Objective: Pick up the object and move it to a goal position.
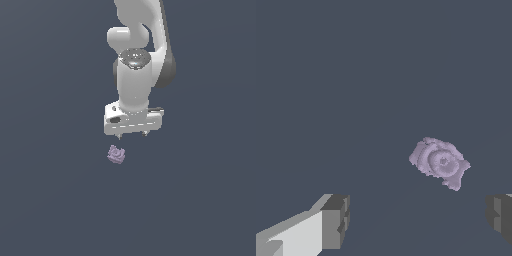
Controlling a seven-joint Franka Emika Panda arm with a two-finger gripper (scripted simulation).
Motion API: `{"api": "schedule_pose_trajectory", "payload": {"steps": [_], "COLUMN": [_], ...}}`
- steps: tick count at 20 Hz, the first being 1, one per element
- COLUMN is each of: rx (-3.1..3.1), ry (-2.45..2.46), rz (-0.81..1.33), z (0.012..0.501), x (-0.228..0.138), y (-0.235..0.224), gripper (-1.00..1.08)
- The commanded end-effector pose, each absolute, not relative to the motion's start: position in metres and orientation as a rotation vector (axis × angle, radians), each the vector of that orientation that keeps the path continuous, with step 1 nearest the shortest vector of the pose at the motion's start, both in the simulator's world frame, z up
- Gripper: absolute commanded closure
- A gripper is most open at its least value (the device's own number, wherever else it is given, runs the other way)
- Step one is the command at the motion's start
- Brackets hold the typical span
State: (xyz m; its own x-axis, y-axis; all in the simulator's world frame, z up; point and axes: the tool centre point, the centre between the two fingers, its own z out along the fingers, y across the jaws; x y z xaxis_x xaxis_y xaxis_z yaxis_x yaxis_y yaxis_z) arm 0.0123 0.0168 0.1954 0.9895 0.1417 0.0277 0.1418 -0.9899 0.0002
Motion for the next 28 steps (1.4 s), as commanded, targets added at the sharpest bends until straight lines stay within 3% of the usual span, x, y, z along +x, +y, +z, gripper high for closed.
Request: {"api": "schedule_pose_trajectory", "payload": {"steps": [1, 28], "rx": [-3.129, -2.893], "ry": [-0.277, -1.248], "rz": [-0.041, -0.007], "z": [0.192, 0.133], "x": [0.013, 0.019], "y": [0.014, -0.031], "gripper": [-0.92, -0.92]}}
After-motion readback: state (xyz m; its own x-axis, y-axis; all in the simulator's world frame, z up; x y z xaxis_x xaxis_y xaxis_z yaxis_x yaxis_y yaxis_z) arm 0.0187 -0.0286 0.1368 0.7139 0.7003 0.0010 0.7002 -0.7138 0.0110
